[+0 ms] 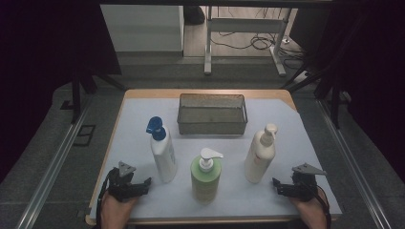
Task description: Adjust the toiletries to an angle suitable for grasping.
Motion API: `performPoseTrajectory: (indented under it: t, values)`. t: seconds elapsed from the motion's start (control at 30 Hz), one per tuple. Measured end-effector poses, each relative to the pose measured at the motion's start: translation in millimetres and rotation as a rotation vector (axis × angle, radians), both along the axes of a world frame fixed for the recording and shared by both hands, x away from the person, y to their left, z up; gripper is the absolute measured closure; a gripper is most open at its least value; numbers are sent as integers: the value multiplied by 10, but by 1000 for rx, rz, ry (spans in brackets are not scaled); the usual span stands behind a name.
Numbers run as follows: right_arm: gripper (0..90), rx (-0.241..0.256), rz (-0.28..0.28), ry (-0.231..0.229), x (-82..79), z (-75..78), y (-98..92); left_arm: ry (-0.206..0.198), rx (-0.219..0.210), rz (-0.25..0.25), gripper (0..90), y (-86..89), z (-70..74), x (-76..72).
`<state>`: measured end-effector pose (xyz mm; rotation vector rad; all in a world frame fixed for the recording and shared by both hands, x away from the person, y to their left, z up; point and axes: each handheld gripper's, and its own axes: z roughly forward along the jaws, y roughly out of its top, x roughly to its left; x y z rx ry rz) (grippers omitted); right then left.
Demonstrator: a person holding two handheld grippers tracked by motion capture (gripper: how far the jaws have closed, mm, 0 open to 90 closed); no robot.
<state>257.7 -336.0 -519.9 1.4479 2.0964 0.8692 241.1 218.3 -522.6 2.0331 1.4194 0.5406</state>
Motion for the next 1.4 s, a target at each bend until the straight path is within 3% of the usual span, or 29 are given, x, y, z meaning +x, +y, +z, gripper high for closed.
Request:
performPoseTrajectory:
  t: [0.63, 0.83, 0.87, 1.03, 1.2, 1.37, 1.4]
  values:
    - [83, 1, -13, 5, 0, 6, 11, -2, -13, 4, 121, 7, -8, -1]
    - [195, -1, -18, 10, -4, 43, -4, -2, -14, 3, 121, 8, -7, 0]
    - [258, 1, -17, 8, -13, 57, -20, -2, -13, 3, 121, 8, -7, 0]
    - [288, -7, -15, 11, -37, 83, -31, -1, -14, 4, 121, 7, -8, -1]
    - [376, -1, 6, -20, -76, 142, -33, -2, -13, 3, 121, 7, -7, -1]
    - [490, 48, 39, -38, -106, 192, -47, -1, -14, 4, 121, 6, -7, -2]
    - [556, 110, 47, -36, -104, 206, -58, -1, -14, 4, 121, 6, -7, -2]
